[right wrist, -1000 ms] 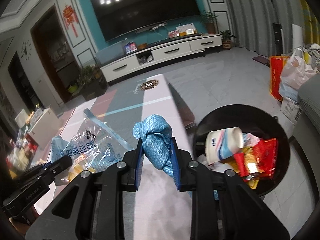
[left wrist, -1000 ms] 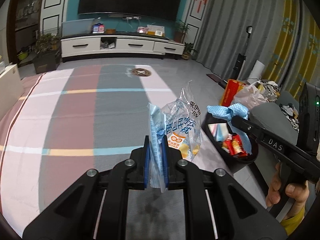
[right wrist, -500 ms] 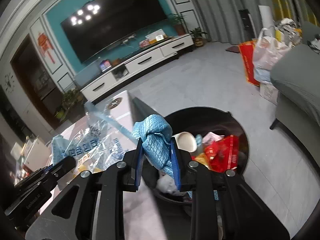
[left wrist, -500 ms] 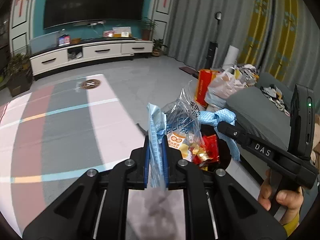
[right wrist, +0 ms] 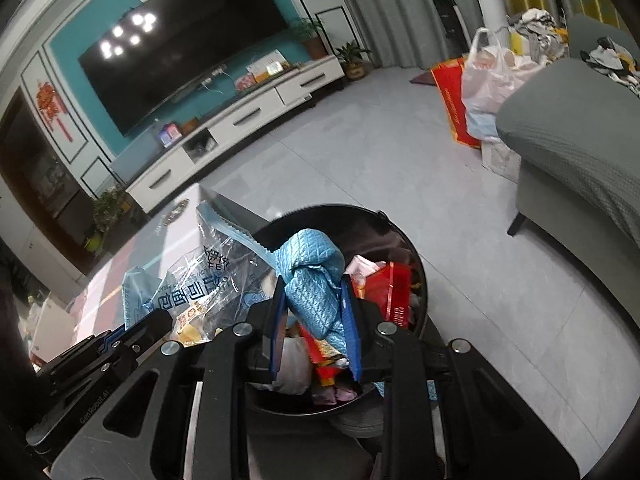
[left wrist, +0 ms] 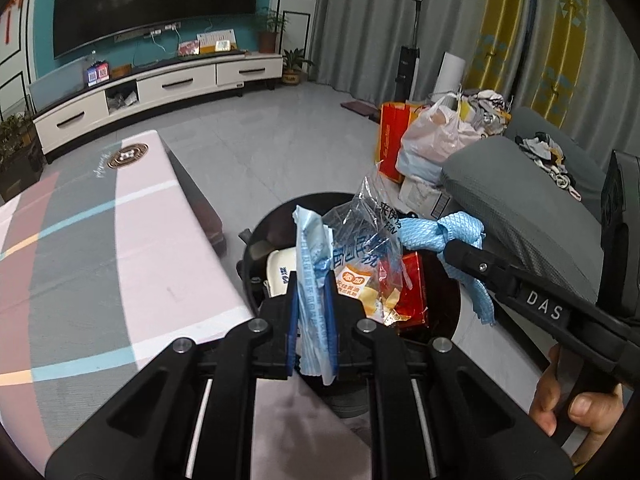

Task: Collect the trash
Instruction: 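Carry snack bag and blue cloth into the black bin and open both tools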

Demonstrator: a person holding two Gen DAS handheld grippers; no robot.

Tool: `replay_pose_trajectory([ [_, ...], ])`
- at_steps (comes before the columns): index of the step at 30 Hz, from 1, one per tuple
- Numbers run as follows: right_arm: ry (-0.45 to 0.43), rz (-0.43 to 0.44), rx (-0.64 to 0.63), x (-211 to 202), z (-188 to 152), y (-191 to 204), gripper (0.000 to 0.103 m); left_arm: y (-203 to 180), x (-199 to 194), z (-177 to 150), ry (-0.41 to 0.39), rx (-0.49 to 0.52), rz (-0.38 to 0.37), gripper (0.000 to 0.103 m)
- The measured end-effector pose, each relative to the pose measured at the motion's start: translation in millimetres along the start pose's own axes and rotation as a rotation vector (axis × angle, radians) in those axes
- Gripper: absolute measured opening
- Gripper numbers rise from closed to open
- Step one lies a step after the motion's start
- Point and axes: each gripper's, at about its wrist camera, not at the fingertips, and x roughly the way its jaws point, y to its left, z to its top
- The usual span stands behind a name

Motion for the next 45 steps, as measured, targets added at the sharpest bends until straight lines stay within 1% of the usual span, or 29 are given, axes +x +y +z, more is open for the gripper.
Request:
replay_pose_trajectory([
  [8, 0.030, -0.043, 0.017, 16.2, 4.0, -7.3, 0.026, -15.9, 26.1, 2.7, 0.061, 0.056, 0.034, 0.015],
  [18, 0.065, -0.045, 0.013, 30.4, 6.6, -7.5, 0.026, -21.0, 46.2, 2.7, 0.117, 0.075, 0.057, 0.017],
  [28, 0.088, -0.052, 0.005, 36.8, 9.1, -10.1, 0.026, -26.7, 52.7, 6.0, 0.139, 0.087, 0.069, 0.019],
  [38, 0.104, -0.062, -0.007, 39.8, 6.9, -8.0, 0.026, -23.7, 58.2, 5.2, 0.166, 0.079, 0.081, 0.020],
  [45, 0.112, -0.064, -0.015, 41.7, 6.3, -7.4, 0.026, -24.1, 57.4, 5.9, 0.171, 0.078, 0.089, 0.020],
])
